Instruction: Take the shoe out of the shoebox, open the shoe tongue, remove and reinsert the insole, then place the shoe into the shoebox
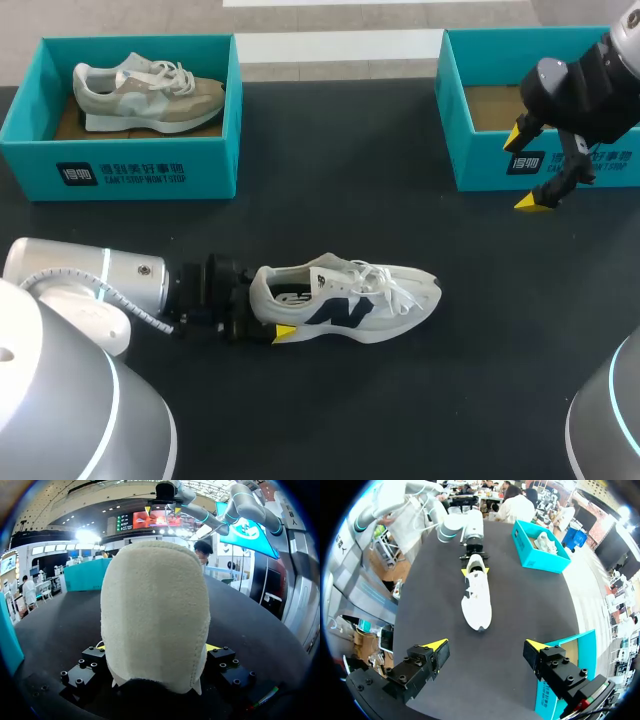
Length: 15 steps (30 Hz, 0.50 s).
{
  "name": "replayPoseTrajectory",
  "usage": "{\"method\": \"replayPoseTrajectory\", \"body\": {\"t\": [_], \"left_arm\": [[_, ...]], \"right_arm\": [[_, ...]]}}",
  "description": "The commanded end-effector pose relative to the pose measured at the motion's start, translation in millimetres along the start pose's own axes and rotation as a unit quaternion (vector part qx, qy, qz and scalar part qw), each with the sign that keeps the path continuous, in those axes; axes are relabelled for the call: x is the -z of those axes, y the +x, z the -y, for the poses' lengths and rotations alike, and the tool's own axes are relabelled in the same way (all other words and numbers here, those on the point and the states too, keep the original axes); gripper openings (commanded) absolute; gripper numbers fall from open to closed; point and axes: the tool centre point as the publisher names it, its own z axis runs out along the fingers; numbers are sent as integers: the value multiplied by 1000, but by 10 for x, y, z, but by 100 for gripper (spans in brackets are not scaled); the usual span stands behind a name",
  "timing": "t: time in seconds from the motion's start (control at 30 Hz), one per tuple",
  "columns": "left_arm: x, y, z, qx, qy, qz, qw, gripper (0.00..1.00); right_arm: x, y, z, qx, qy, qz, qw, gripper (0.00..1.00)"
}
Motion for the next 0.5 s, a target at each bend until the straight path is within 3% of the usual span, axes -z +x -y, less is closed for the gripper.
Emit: {"method": "replayPoseTrajectory", "body": {"t": [0.03,0.13,0.17,0.23,0.27,0.3,0.33,0.5], "left_arm": [[-31,5,-37,1,-1,0,1000,0],[-31,5,-37,1,-1,0,1000,0],[-31,5,-37,1,-1,0,1000,0],[-31,5,-37,1,-1,0,1000,0],[-31,5,-37,1,-1,0,1000,0],[-31,5,-37,1,-1,0,1000,0],[-31,5,-37,1,-1,0,1000,0],[-31,5,-37,1,-1,0,1000,0]], "right_arm": [[-95,-43,-77,-83,11,-18,996,100],[-209,-61,-196,-213,62,18,975,100],[-244,-64,-233,-257,57,29,964,100],[-301,-56,-269,-343,76,59,934,100],[-329,-52,-280,-397,85,76,911,100],[-343,-58,-290,-423,76,90,898,100],[-381,-78,-328,-440,65,89,891,100],[-406,-91,-353,-435,63,90,894,100]]}}
